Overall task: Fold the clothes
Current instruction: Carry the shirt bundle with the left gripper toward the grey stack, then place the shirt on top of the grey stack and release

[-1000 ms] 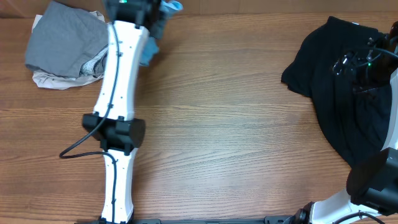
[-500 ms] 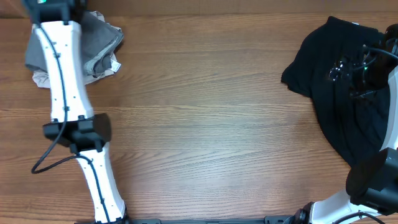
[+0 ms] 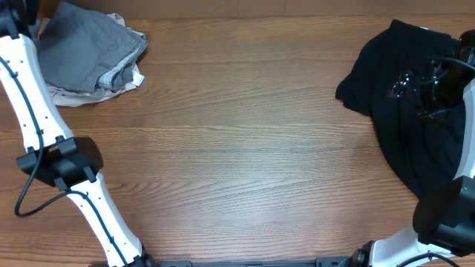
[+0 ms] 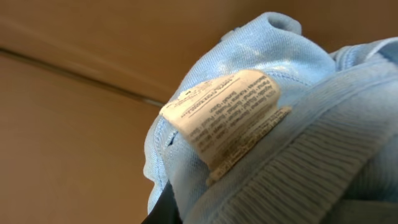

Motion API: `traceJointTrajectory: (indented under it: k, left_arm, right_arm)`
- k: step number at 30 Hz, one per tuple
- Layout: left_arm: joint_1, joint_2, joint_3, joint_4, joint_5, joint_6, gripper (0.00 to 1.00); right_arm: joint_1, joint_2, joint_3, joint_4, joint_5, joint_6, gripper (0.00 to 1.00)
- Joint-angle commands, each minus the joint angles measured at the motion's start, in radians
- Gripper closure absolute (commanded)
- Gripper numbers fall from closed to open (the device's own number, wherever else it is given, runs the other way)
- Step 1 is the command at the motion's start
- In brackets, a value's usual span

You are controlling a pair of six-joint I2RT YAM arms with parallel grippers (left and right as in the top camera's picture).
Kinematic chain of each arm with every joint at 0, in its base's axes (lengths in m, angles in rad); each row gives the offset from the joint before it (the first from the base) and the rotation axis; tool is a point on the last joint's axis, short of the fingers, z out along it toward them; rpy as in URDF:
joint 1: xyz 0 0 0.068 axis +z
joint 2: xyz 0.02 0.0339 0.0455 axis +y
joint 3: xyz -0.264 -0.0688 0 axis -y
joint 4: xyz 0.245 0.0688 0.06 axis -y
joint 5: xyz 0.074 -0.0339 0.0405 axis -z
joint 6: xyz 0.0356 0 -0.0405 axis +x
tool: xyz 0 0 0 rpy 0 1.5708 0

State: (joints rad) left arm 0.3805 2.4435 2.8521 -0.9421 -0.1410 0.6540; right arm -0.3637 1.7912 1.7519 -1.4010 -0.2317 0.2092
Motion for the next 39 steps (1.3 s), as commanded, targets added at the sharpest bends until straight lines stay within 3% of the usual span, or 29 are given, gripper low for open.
traceJointTrajectory:
  k: [1,4,12,14,15,19,20,22,27,31,34,39]
  left_arm:
    - [-0.02,0.105,-0.008,0.008,0.038,-0.105,0.96]
    - [-0.042,0.142,-0.008,-0.051,0.038,-0.188,0.96]
    - [-0.132,0.186,-0.012,-0.28,0.129,-0.245,0.94]
    - [-0.154,0.186,-0.012,-0.331,0.185,-0.245,0.78]
    - [-0.174,0.186,-0.012,-0.372,0.214,-0.252,0.64]
    - [-0.225,0.186,-0.012,-0.451,0.214,-0.27,0.45]
    - [-0.232,0.186,-0.011,-0.456,0.21,-0.27,0.27]
    - [-0.24,0.179,-0.01,-0.458,0.211,-0.274,0.19]
    - [-0.238,0.08,-0.001,-0.467,0.211,-0.323,0.19]
    - [-0.192,-0.005,-0.001,-0.4,0.193,-0.459,0.19]
    - [-0.127,-0.006,-0.004,-0.315,0.192,-0.558,0.2]
    - [-0.043,0.055,-0.006,-0.091,0.186,-0.539,0.19]
  right_arm:
    - [0.004,0.003,0.001,0.0,-0.006,0.005,0.11]
    - [0.004,0.003,0.001,-0.001,-0.006,0.005,0.11]
    - [0.004,0.003,0.001,0.006,-0.006,0.005,0.11]
    - [0.004,0.003,0.001,0.01,-0.006,0.005,0.11]
    - [0.004,0.003,0.001,0.011,-0.006,0.005,0.11]
    - [0.004,0.003,0.001,0.011,-0.006,0.005,0.11]
    - [0.004,0.003,0.001,0.011,-0.006,0.005,0.1]
    - [0.004,0.003,0.001,0.012,-0.006,0.004,0.1]
    - [0.004,0.003,0.001,0.018,-0.006,0.004,0.1]
    - [0.004,0.003,0.001,0.019,-0.006,0.004,0.1]
    - [0.004,0.003,0.001,0.019,-0.006,0.004,0.1]
    - [0.004,0.003,0.001,0.018,-0.006,0.004,0.1]
